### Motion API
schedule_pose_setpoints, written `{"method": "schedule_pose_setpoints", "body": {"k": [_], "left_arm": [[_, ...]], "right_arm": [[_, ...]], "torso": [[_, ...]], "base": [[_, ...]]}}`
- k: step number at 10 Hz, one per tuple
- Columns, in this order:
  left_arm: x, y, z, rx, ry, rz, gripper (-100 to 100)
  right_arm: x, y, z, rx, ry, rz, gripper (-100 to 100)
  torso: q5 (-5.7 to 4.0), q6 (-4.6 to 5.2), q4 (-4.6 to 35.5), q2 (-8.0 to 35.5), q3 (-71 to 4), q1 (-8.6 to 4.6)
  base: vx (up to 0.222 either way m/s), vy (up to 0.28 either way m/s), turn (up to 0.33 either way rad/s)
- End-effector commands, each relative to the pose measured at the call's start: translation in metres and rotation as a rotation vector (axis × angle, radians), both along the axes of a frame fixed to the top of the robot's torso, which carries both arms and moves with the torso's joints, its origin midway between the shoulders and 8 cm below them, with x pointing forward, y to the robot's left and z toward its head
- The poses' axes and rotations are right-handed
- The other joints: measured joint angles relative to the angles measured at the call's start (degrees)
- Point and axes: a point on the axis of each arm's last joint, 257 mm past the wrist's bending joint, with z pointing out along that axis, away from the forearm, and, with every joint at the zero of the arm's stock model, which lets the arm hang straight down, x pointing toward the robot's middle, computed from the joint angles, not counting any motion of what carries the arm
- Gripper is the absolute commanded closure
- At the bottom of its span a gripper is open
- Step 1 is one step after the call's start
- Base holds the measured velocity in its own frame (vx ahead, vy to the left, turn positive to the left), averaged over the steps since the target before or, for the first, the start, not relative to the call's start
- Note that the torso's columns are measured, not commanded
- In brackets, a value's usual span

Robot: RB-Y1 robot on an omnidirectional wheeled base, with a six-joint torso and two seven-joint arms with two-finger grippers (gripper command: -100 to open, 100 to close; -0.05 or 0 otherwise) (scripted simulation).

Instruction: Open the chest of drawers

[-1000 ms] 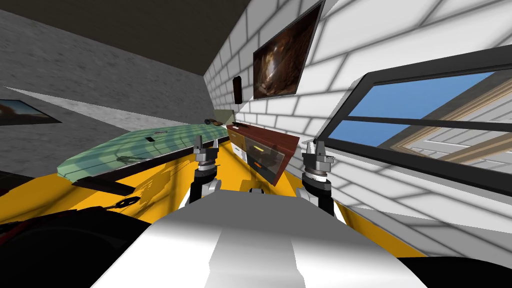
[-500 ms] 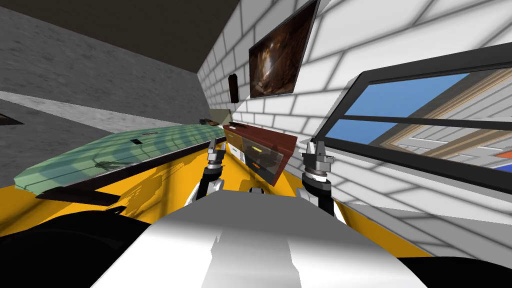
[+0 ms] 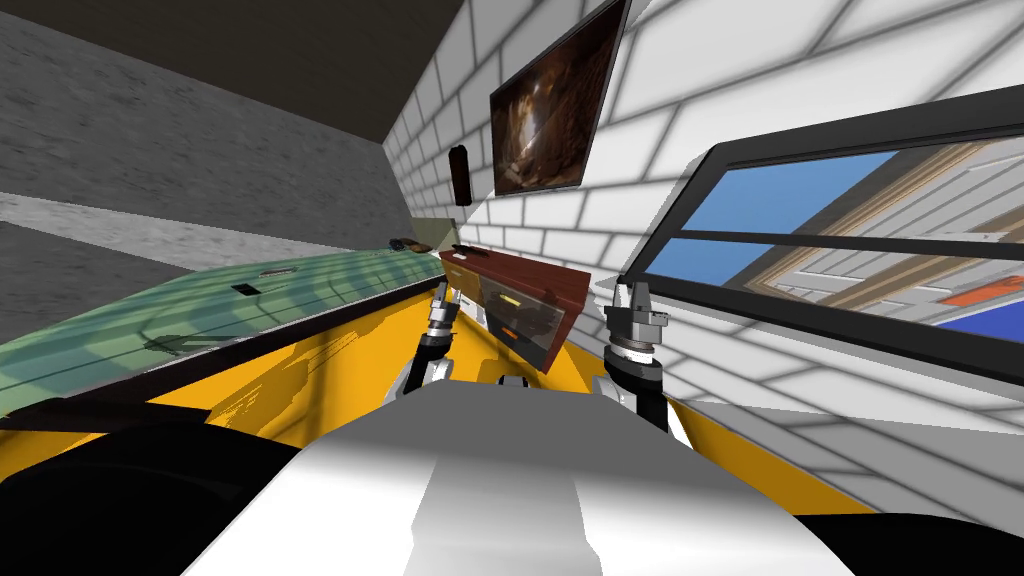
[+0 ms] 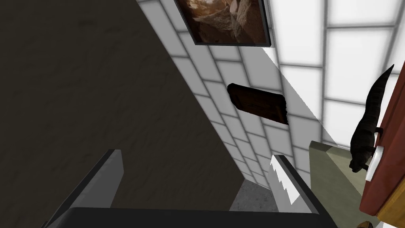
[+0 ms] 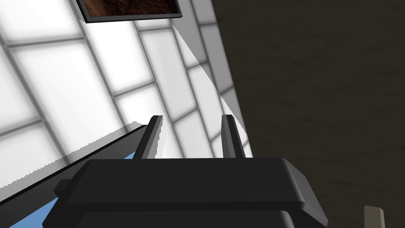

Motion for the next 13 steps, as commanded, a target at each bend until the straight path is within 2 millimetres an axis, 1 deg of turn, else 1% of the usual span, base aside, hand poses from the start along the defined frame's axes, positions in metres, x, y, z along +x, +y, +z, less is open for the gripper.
{"method": "schedule_pose_setpoints", "body": {"k": [1,2,3,7,13], "left_arm": [[0.021,-0.009,-0.027,0.016,0.066,-0.009,-100],[0.027,-0.013,-0.037,0.022,0.089,-0.013,-100],[0.027,-0.013,-0.037,0.022,0.089,-0.012,-100],[0.048,-0.028,-0.072,0.048,0.174,-0.027,-100],[0.070,-0.051,-0.123,0.101,0.288,-0.053,-100]], "right_arm": [[0.000,0.000,0.000,0.000,0.000,0.000,0],[0.000,0.000,0.000,0.000,0.000,0.000,0],[0.000,0.000,0.000,0.000,0.000,0.000,0],[0.000,0.000,0.000,0.000,0.000,0.000,0],[0.000,0.000,0.000,0.000,0.000,0.000,0]], "torso": [[-0.01,0.01,-0.01,-0.04,-0.03,-0.03],[-0.01,-0.01,-0.02,-0.05,-0.04,-0.01],[0.00,-0.01,-0.01,-0.02,-0.02,-0.01],[0.00,0.00,-0.01,-0.02,-0.01,0.00],[0.00,0.00,0.00,0.01,0.00,-0.01]], "base": [[0.056,-0.007,-0.087],[0.060,-0.006,-0.090],[0.035,0.002,-0.019],[0.038,0.004,-0.067],[0.044,0.001,-0.067]]}}
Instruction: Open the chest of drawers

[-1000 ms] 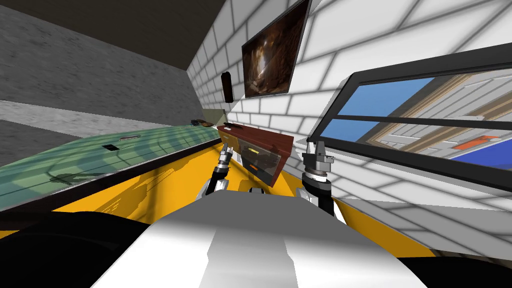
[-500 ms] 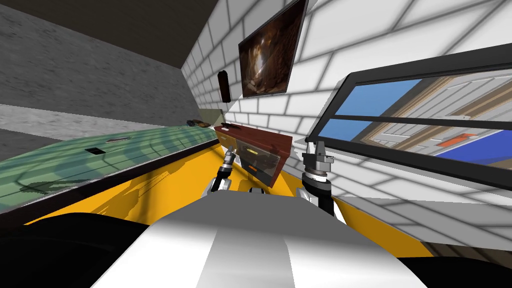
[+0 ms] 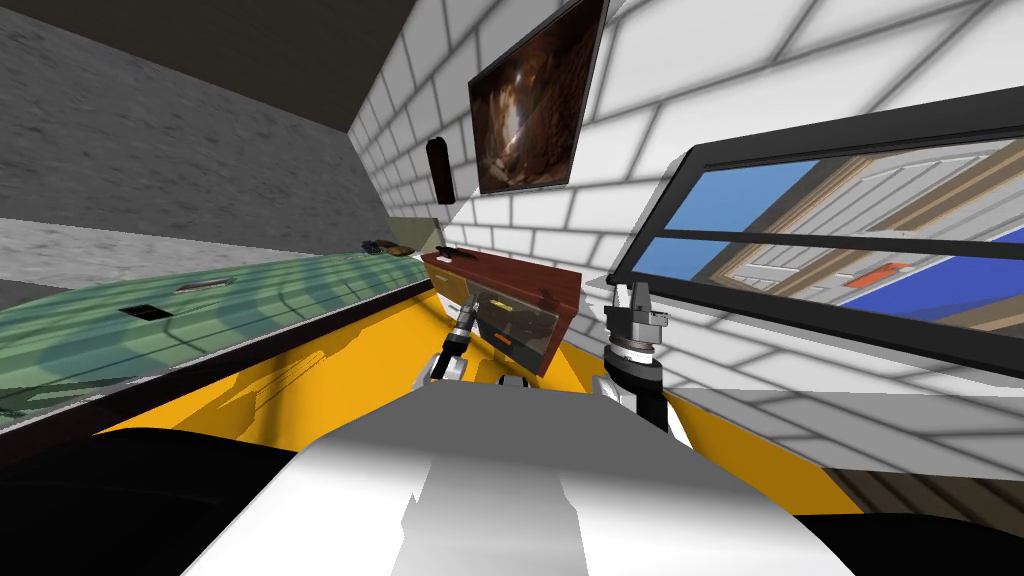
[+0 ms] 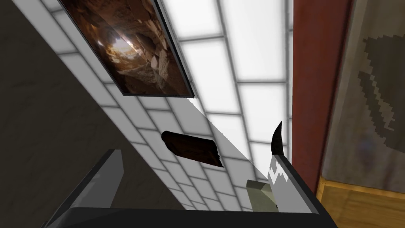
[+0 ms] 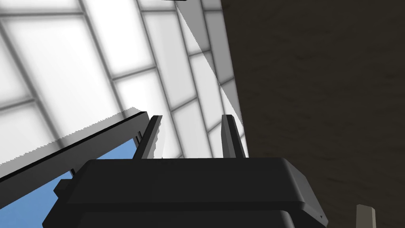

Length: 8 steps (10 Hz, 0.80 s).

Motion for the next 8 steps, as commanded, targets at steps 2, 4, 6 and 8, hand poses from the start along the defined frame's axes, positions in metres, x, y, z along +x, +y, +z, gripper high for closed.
{"method": "schedule_pose_setpoints", "body": {"k": [2,4,6,8], "left_arm": [[0.012,-0.014,-0.036,0.047,0.077,-0.021,-100],[0.018,-0.022,-0.058,0.084,0.125,-0.035,-100],[0.024,-0.029,-0.083,0.127,0.176,-0.050,-100],[0.029,-0.036,-0.105,0.172,0.222,-0.066,-100]], "right_arm": [[0.000,0.000,0.000,0.000,0.000,0.000,0],[0.000,0.000,0.000,0.000,0.000,0.000,0],[0.000,0.000,0.000,0.000,0.000,0.000,0],[0.000,0.000,0.000,0.000,0.000,0.000,0]], "torso": [[0.00,0.00,0.01,0.02,0.02,0.02],[0.01,0.00,-0.01,-0.03,-0.02,0.02],[0.01,0.00,-0.01,-0.04,-0.02,0.02],[-0.01,0.01,0.00,0.01,0.01,-0.03]], "base": [[0.041,0.003,-0.074],[0.053,0.008,-0.089],[0.063,0.006,-0.085],[0.056,0.004,-0.094]]}}
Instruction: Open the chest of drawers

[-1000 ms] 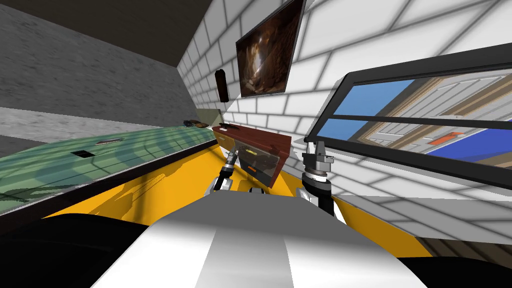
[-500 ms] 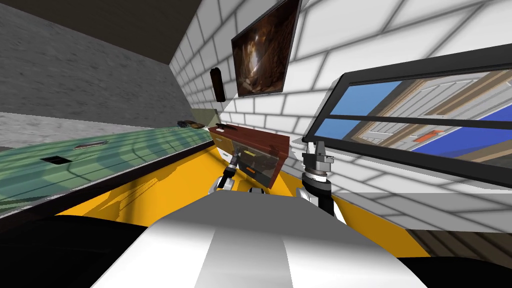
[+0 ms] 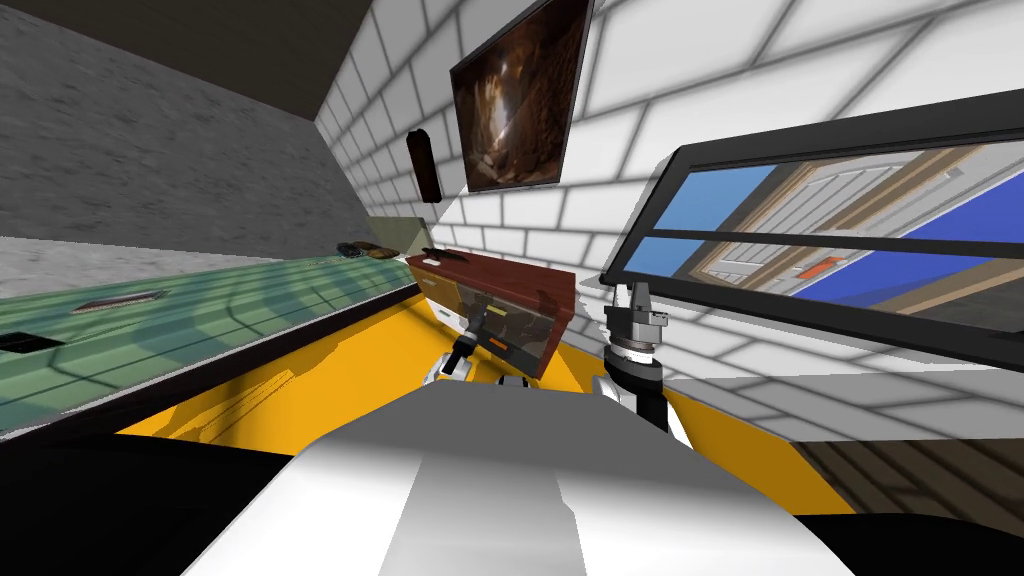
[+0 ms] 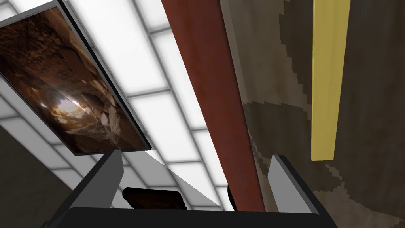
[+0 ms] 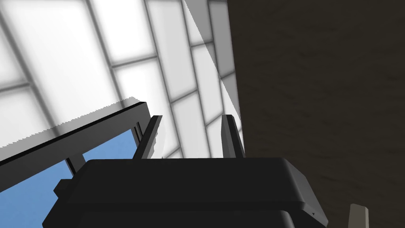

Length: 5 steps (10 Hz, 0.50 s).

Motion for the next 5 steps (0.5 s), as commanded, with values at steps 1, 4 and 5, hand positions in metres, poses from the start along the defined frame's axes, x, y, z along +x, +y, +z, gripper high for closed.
{"method": "schedule_pose_setpoints", "body": {"k": [1,4,5], "left_arm": [[0.003,-0.005,-0.024,0.039,0.044,-0.012,-100],[0.007,-0.014,-0.059,0.104,0.116,-0.034,-100],[0.008,-0.016,-0.070,0.123,0.137,-0.040,-100]], "right_arm": [[0.000,0.000,0.000,0.000,0.000,0.000,0],[0.000,0.000,0.000,0.000,0.000,0.000,0],[0.000,0.000,0.000,0.000,0.000,0.000,0]], "torso": [[0.01,-0.01,0.00,0.01,0.01,0.05],[0.01,0.00,0.00,0.00,0.00,0.04],[0.01,-0.01,-0.01,-0.04,-0.02,0.01]], "base": [[0.039,0.008,-0.026],[0.042,0.006,-0.077],[0.055,0.001,-0.078]]}}
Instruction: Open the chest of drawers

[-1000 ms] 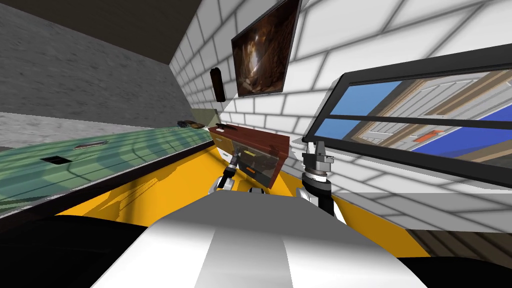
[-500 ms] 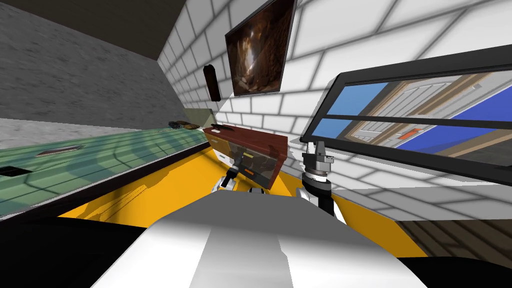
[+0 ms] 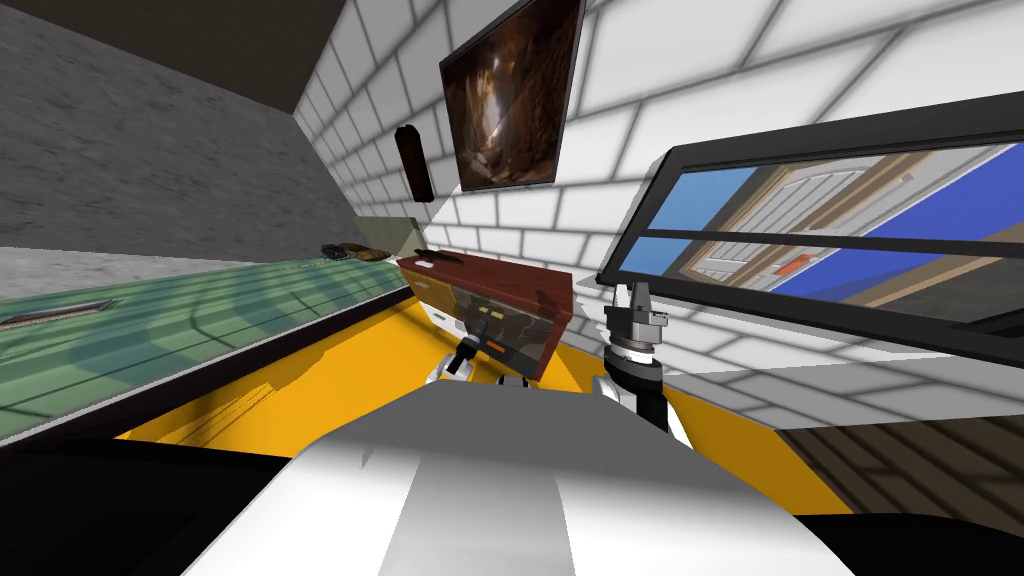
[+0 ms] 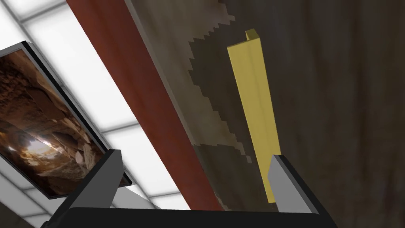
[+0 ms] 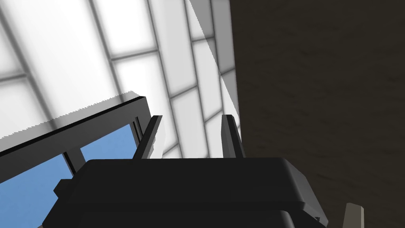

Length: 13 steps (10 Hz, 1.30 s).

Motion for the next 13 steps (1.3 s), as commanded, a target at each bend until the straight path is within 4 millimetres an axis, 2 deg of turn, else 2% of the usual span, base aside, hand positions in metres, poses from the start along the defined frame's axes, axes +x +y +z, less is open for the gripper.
{"method": "schedule_pose_setpoints", "body": {"k": [1,4,6,7,12,13], "left_arm": [[0.003,-0.005,-0.029,0.051,0.055,-0.016,-100],[0.004,-0.008,-0.050,0.093,0.097,-0.029,-100],[0.002,-0.008,-0.048,0.087,0.091,-0.027,-100],[0.002,-0.008,-0.048,0.087,0.091,-0.027,100],[-0.002,-0.010,-0.045,0.087,0.091,-0.036,100],[0.005,-0.009,-0.043,0.093,0.101,-0.032,-100]], "right_arm": [[0.000,0.000,0.000,0.000,0.000,0.000,0],[0.000,0.000,0.000,0.000,0.000,0.000,0],[0.000,0.000,0.000,0.000,0.000,0.000,0],[0.000,0.000,0.000,0.000,0.000,0.000,0],[0.000,0.000,0.000,0.000,0.000,0.000,0],[0.000,0.000,0.000,0.000,0.000,0.000,0]], "torso": [[0.00,0.00,-0.01,-0.02,-0.01,0.00],[0.01,0.00,0.02,0.06,0.04,0.04],[0.00,0.00,0.04,0.12,0.07,0.00],[-0.01,0.00,0.03,0.11,0.07,-0.01],[-0.01,0.01,0.05,0.13,0.09,-0.04],[-0.03,0.01,-0.07,-0.31,-0.17,-0.10]], "base": [[0.053,0.006,-0.083],[0.041,0.012,-0.053],[0.006,0.003,-0.003],[0.000,0.000,0.000],[-0.150,0.043,0.022],[0.038,-0.025,-0.062]]}}
